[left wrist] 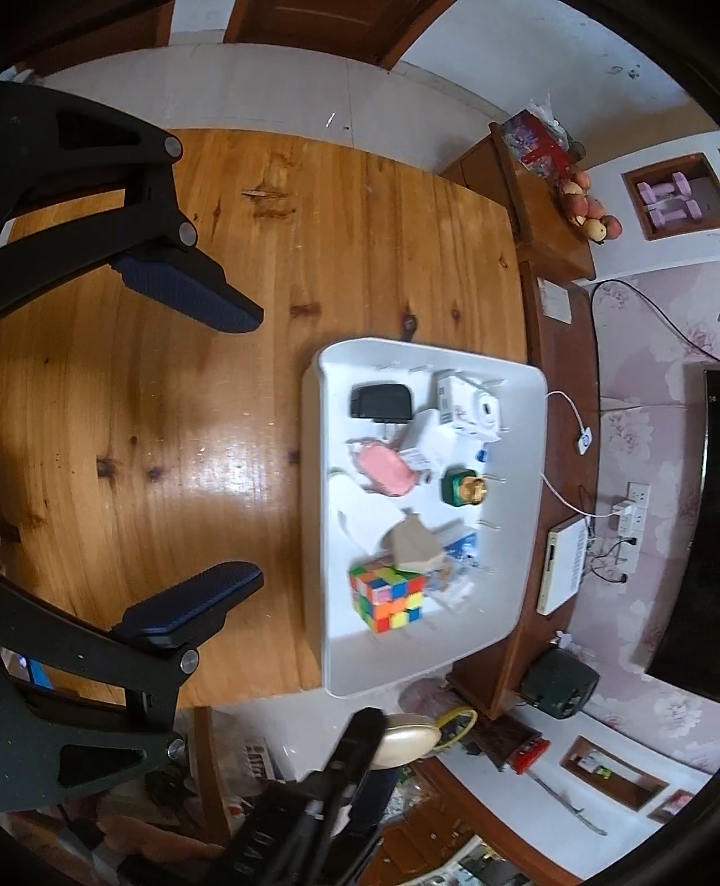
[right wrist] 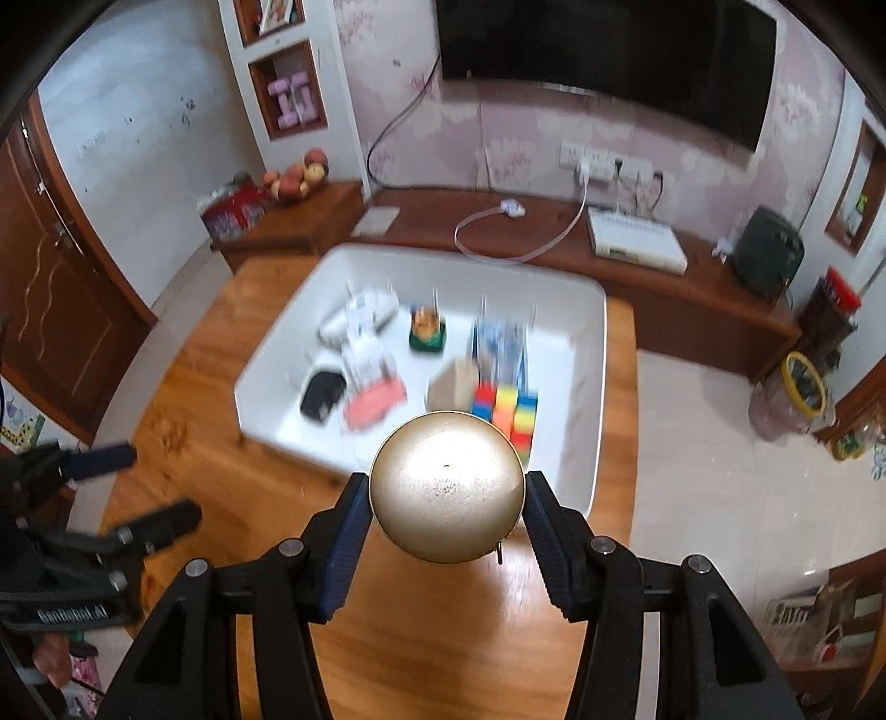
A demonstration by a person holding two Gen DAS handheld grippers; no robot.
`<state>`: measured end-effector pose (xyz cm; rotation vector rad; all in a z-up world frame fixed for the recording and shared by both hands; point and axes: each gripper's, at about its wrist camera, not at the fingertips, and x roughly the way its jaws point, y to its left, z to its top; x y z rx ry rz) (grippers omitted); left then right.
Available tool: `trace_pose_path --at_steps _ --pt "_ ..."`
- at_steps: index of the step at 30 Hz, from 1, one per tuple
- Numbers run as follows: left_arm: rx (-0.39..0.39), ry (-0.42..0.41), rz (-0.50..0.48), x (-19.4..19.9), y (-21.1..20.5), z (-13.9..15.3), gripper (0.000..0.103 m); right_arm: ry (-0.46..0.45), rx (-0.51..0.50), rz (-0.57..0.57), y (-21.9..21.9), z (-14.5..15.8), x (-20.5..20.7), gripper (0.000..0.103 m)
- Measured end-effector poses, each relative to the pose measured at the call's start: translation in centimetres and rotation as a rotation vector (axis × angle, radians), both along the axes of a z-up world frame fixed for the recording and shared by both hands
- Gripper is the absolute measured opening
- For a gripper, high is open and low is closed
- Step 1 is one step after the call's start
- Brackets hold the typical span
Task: Organize rigid objects
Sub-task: 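Carry the gold compact into the tray and open the right tool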
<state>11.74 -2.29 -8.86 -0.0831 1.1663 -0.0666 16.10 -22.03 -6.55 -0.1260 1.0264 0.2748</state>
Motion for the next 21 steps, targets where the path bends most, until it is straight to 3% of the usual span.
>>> trace_pose_path --at_steps 4,9,21 --pt "-0.034 -0.018 0.018 1.4 1.2 1.3 0.087 -0.025 0.029 -0.018 0.9 2.2 2.0 0.056" --pt "-0.057 -0.034 0.044 3.3 2.4 2.3 0.087 -0.040 0.035 -0.054 2.3 2.9 4.4 0.056" --pt "-0.062 -0.028 0.012 5.5 3.6 1.9 0.087 0.060 0.010 -0.168 4.2 -0.8 8.1 0.056"
